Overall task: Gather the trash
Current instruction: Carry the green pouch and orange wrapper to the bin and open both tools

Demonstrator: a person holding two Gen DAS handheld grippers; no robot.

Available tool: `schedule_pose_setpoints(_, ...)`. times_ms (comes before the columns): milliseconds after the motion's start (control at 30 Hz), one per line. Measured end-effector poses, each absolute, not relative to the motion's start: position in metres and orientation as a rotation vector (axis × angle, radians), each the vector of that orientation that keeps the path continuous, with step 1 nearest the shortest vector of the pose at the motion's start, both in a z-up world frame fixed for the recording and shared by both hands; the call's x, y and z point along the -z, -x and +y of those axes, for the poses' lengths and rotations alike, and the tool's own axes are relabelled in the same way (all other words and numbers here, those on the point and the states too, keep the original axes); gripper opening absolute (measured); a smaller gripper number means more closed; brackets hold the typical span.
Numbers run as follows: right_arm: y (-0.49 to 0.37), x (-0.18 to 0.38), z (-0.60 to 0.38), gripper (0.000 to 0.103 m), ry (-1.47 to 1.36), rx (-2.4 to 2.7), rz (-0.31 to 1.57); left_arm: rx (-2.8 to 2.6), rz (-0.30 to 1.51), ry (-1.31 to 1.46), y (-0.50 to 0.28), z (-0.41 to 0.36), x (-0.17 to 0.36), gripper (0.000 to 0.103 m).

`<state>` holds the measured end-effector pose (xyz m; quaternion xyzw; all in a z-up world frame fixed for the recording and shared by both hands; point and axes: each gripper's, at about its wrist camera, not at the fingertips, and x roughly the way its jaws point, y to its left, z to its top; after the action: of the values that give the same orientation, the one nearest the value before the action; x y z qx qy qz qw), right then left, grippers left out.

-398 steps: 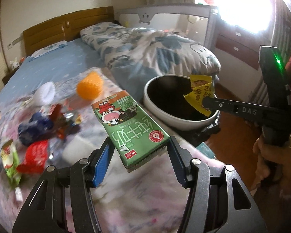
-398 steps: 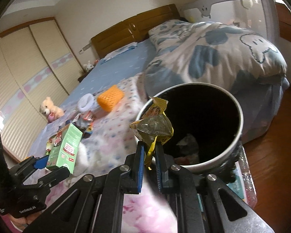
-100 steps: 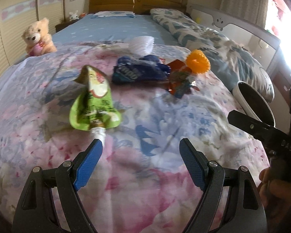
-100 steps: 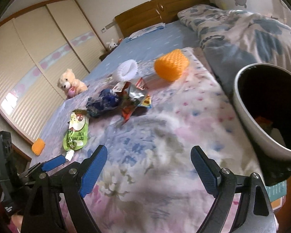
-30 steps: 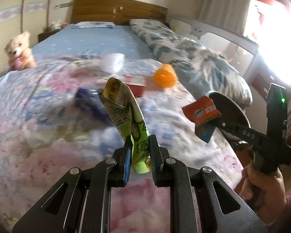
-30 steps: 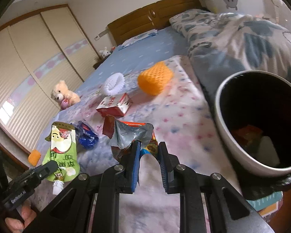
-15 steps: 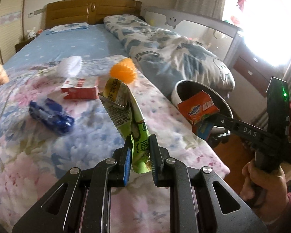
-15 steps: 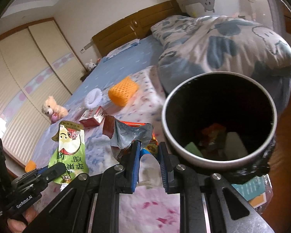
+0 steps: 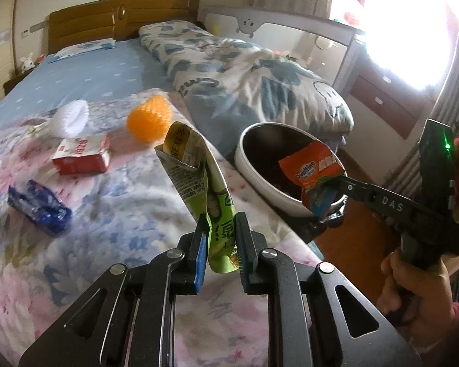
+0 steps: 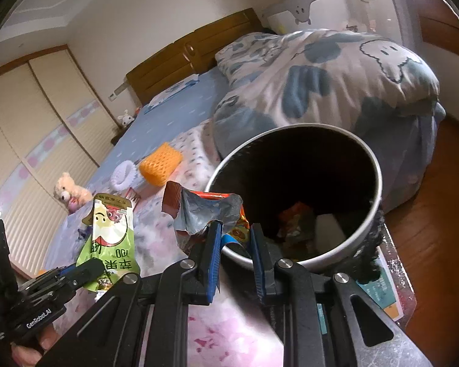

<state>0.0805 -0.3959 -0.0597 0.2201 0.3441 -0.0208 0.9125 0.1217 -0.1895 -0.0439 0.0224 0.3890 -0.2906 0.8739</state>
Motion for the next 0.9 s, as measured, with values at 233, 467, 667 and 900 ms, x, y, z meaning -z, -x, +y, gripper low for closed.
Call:
schedule_pose_setpoints(233,-0.080,0.060,-0.417,0.019,-0.457,0.083,0.713,0.649,0.815,-0.061,-0.126,-0.215,0.041,0.015)
schedule_pose_setpoints(467,-0.083,0.057,-0.437,0.019,-0.464,0.114,0.710,0.689,0.804,-0.086,-0.129,-0.241,0.034,0.015)
schedule_pose_setpoints(667,-0.086,0.058,-0.451,0.019,-0.472,0.134,0.713,0.714,0.809,-0.102,-0.133,-0.262,0.034,0.015)
schedule_pose_setpoints(900,-0.092,0.060,-0.463,0.019,-0.477,0.149,0.729,0.727,0.822,-0.110,-0.142,-0.281,0.034,0.015)
